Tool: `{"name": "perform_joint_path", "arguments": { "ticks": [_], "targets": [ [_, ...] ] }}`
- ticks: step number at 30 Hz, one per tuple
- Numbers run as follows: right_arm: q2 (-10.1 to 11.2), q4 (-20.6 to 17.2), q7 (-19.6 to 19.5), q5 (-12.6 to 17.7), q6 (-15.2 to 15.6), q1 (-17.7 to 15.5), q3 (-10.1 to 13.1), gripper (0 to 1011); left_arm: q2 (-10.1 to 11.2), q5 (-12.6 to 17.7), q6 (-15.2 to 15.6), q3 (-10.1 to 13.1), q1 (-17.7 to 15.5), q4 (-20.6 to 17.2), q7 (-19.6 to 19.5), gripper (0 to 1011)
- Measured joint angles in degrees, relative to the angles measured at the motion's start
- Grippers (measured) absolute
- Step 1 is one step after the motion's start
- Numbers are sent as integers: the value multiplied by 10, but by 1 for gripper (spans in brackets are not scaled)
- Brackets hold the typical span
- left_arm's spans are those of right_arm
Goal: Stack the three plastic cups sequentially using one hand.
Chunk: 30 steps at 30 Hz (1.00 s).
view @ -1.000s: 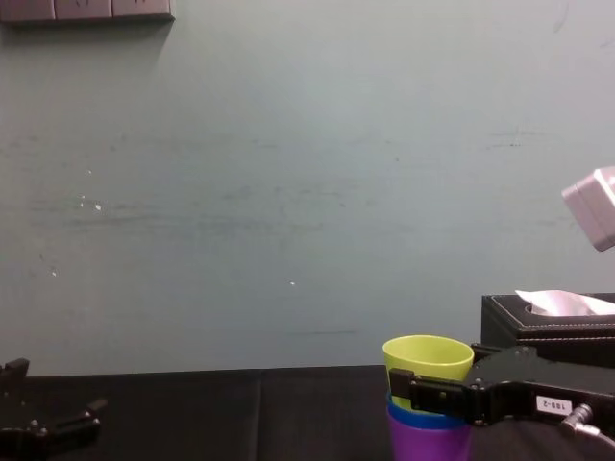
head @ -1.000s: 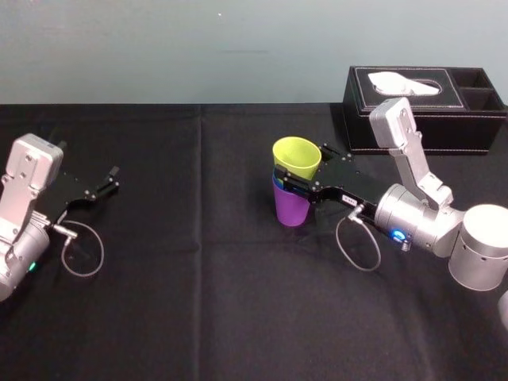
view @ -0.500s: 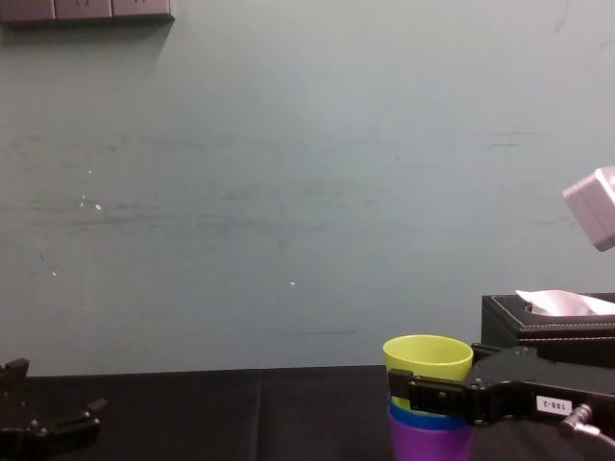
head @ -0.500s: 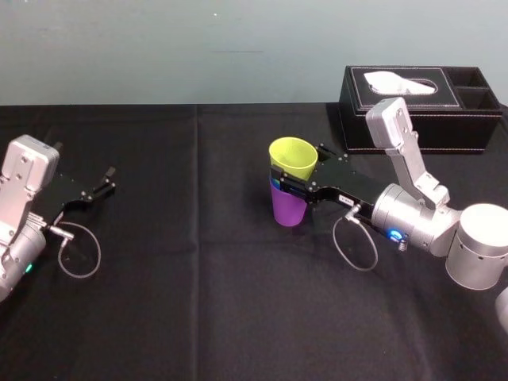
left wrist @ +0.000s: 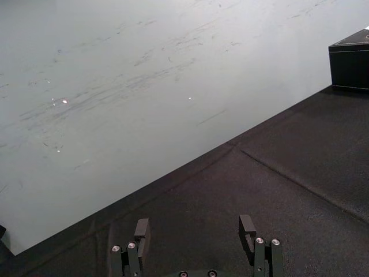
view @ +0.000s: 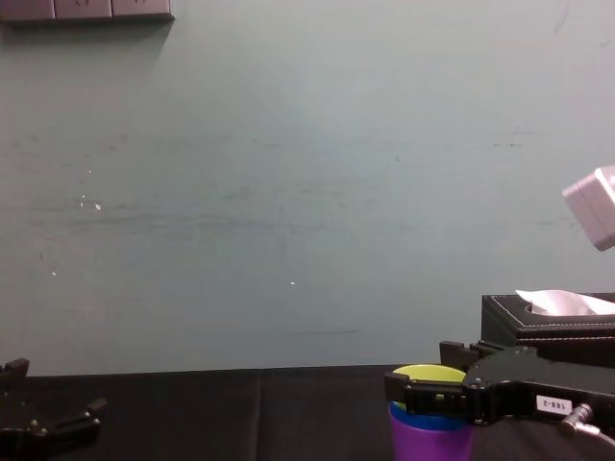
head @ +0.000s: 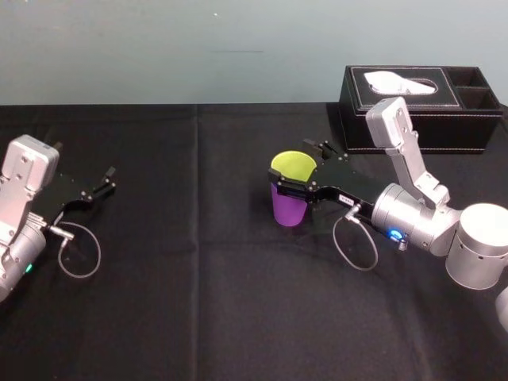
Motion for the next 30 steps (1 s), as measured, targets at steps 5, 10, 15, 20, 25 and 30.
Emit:
{"name": "perform_joint_path", "arguments": {
  "ticks": [5, 10, 15, 20, 25, 30],
  "targets": [
    [1, -2, 0, 0, -1, -1, 0, 1003, 0, 0, 0, 0, 0, 0, 0, 1011],
    [11, -39, -15, 3, -6, -24, 15, 1003, 0, 0, 0, 0, 0, 0, 0, 1011],
    [19, -82, -50, 4, -7, -56, 39, 1003, 0, 0, 0, 0, 0, 0, 0, 1011],
    [19, -110, -103, -12, -6, -85, 63, 1003, 0, 0, 0, 0, 0, 0, 0, 1011],
    [12, -121, -154, -34, -6, -111, 86, 1003, 0, 0, 0, 0, 0, 0, 0, 1011],
    [-3, -118, -217, -74, -10, -131, 100, 1003, 0, 0, 0, 0, 0, 0, 0, 1011]
  ]
}}
